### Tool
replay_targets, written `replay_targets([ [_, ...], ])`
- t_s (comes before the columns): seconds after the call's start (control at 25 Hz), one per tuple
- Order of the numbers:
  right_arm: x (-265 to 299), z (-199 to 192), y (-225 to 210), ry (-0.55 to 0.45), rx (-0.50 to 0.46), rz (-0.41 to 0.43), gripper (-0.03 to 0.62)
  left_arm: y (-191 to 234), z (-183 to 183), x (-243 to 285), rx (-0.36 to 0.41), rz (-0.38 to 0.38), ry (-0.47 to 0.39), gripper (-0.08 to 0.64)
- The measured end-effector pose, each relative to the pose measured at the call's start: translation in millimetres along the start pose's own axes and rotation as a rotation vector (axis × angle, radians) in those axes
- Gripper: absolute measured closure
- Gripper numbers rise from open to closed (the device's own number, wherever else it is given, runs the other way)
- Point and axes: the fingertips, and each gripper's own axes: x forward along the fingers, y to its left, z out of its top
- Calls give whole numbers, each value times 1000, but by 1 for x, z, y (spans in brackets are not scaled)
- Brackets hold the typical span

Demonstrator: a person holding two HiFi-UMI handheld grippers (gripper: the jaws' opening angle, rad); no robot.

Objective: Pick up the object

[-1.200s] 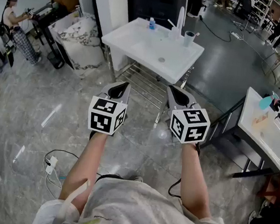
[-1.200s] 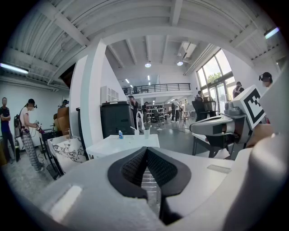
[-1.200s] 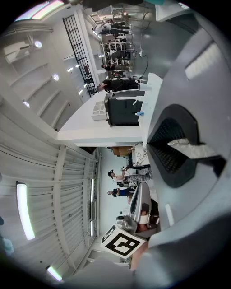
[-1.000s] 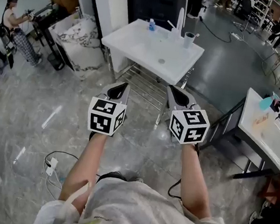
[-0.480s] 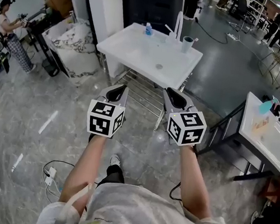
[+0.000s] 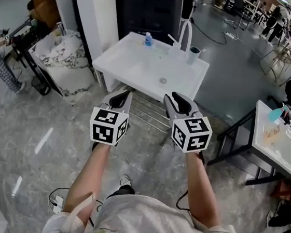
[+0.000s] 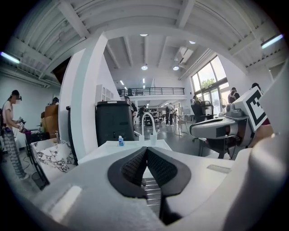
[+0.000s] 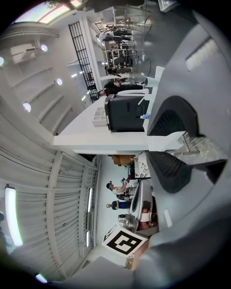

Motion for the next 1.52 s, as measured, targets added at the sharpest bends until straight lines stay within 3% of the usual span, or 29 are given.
replay_targets([
  [0.6, 121, 14, 15, 44, 1, -88, 418, 112, 2, 66, -3, -119, -2, 560],
  [0.92, 146, 15, 1, 30, 0, -140, 389, 130, -3, 89, 7, -148, 5, 560],
  [1.52, 209, 12, -43, 4, 14, -137, 353, 152, 0, 158, 34, -144, 15, 560],
])
